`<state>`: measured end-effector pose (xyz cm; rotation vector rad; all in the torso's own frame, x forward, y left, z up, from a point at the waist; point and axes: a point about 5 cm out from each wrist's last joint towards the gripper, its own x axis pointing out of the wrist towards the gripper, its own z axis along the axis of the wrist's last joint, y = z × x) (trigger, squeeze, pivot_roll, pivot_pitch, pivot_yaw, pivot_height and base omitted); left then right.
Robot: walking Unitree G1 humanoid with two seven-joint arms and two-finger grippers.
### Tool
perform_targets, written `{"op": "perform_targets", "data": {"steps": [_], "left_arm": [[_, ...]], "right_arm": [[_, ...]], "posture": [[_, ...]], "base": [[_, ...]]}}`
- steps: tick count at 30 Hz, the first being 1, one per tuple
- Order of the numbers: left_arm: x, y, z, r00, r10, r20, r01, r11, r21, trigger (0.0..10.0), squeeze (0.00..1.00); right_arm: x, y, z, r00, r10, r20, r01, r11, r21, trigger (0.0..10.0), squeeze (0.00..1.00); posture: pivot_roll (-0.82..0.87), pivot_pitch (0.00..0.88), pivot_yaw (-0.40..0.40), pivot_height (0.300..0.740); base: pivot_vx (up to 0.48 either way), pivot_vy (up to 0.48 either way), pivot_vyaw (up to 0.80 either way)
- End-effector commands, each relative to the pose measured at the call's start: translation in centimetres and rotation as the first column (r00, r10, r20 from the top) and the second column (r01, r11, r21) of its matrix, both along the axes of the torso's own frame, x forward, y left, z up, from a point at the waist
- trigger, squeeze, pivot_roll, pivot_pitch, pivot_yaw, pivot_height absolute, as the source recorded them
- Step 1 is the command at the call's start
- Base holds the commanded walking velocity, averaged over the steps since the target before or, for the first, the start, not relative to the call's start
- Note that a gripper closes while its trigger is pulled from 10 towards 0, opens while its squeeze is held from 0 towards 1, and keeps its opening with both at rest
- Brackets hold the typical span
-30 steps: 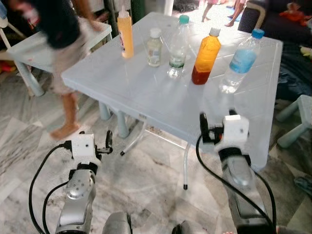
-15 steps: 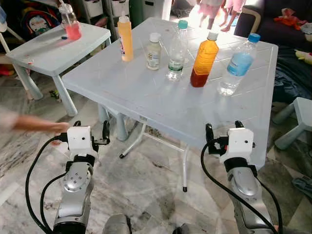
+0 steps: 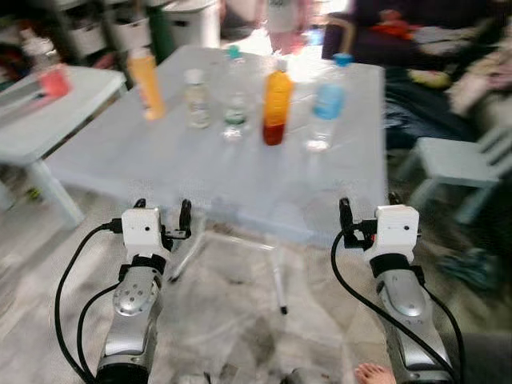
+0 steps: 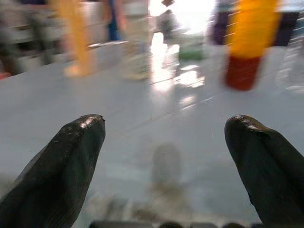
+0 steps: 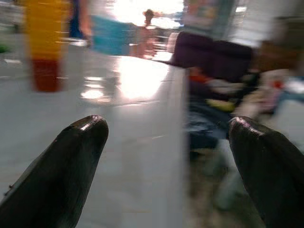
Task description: Restocking fridge
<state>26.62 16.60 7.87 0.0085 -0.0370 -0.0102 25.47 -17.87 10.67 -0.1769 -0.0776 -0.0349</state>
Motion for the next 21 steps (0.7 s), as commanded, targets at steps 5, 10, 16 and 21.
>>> {"op": "perform_targets", "data": {"steps": [5,10,16,21], "left_arm": [[0.4,-0.2,1.4,0.999,-0.025,0.042,0.025,1.0,-0.001,10.0,0.0],[0.3,-0.3,1.0,0.999,-0.027,0.022,0.027,0.999,-0.019,10.0,0.0],[0.3,-1.0,0.9,0.999,-0.042,0.015,0.043,0.999,-0.027,10.0,0.0],[0.4,-1.4,1.0,0.998,-0.064,0.02,0.064,0.997,-0.032,10.0,0.0]], "right_arm": [[0.9,-0.4,1.7,0.998,-0.008,0.061,0.009,1.0,-0.015,10.0,0.0],[0.8,0.1,1.5,0.998,0.012,0.058,-0.011,1.0,-0.02,10.0,0.0],[0.8,0.6,1.6,0.997,0.035,0.064,-0.033,0.999,-0.026,10.0,0.0],[1.4,0.4,1.8,0.996,0.035,0.079,-0.032,0.999,-0.039,10.0,0.0]], "posture": [[-0.02,0.011,0.037,0.74],[-0.02,0.016,0.034,0.74],[-0.02,0.012,0.034,0.74],[-0.01,0.003,0.04,0.74]], "base": [[0.4,0.0,0.0],[0.4,0.216,0.0],[0.341,0.338,0.0],[0.329,0.349,0.0]]}}
